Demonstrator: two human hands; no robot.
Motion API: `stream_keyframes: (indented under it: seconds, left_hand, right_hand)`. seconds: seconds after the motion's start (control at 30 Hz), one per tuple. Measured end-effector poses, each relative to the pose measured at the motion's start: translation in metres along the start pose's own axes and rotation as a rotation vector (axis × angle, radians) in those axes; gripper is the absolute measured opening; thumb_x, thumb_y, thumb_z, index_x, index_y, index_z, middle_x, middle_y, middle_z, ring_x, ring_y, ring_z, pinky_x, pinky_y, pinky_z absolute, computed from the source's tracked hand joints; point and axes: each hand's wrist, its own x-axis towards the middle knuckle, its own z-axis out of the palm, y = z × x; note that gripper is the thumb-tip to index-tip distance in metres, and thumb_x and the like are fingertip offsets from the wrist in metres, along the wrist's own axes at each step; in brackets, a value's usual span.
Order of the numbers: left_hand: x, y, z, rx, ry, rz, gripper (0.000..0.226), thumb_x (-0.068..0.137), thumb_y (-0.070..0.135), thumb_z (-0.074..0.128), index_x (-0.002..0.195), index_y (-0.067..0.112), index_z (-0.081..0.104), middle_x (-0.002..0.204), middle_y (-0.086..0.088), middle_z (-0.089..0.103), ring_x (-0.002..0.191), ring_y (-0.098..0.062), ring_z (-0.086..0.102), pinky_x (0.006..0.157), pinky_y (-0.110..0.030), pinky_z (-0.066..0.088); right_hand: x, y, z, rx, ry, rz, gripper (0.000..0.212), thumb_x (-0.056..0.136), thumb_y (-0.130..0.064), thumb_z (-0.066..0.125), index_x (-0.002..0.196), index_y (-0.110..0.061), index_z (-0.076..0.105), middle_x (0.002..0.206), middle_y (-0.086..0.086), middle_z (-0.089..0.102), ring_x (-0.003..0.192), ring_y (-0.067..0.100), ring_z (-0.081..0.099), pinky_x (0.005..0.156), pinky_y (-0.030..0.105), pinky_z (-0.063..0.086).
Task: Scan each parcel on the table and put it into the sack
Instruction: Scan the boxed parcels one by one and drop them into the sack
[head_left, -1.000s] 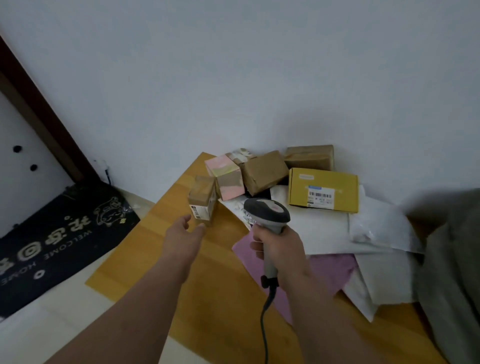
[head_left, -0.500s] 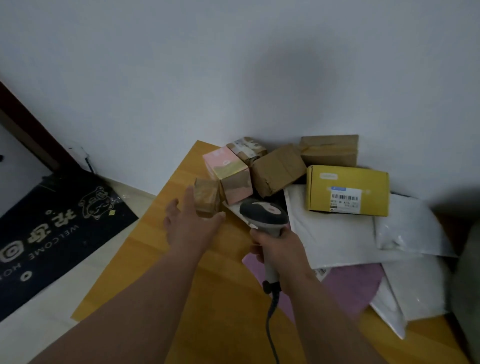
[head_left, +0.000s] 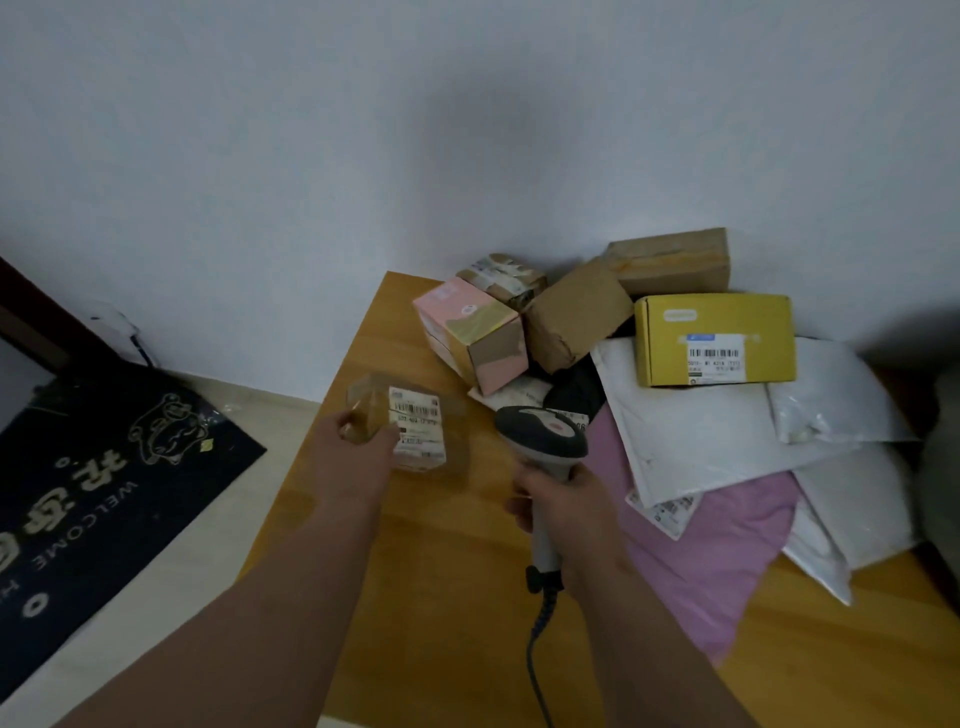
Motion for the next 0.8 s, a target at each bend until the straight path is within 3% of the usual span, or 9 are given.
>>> stream_keyframes:
  seconds: [0.2,0.37,0.47,0.8]
  left_hand:
    - [-0.026,-0.009,-0.022,-0.325,-0.093,-0.141,0.041,0.09,0.016,0.068,0.123,0.025,0.045,0.123,-0.009,0.06,0.103,-0.024,0.063,0.082,-0.035,0.053]
    - [-0.056,0.004,-0.03,-0.43,-0.157,-0.129,0.035,0.092,0.011,0.065,0.121,0.021,0.049,0.11,-0.011,0.069,0.099,-0.024,0.068,0.084,-0.035,0.055]
    - [-0.082,0.012,-0.024,-0.503,-0.197,-0.128,0.028,0.094,0.008,0.06,0.118,0.019,0.052,0.106,-0.012,0.072,0.1,-0.025,0.069,0.088,-0.037,0.056]
    - [-0.174,0.017,0.02,-0.578,-0.244,-0.132,0.036,0.095,0.0,0.051,0.127,0.017,0.049,0.111,-0.013,0.068,0.109,-0.028,0.063,0.098,-0.043,0.051]
  right_hand:
    - [-0.028,-0.008,0.009,0.046,-0.054,-0.02,0.011,0.094,-0.016,0.066,0.093,-0.006,0.068,0.081,0.015,0.071,0.064,0.018,0.07,0.057,0.026,0.057]
    - [-0.054,-0.017,-0.002,0.022,-0.139,-0.101,0.016,0.094,-0.017,0.065,0.095,-0.002,0.069,0.081,0.021,0.07,0.065,0.022,0.071,0.058,0.029,0.057]
    - [-0.071,-0.018,-0.027,0.009,-0.164,-0.116,0.015,0.093,-0.019,0.066,0.089,-0.005,0.07,0.074,0.013,0.071,0.067,0.024,0.07,0.065,0.036,0.056]
    - [-0.126,-0.007,-0.129,-0.007,-0.11,-0.156,0.013,0.09,-0.018,0.066,0.087,-0.007,0.07,0.077,0.014,0.073,0.067,0.024,0.069,0.066,0.037,0.055]
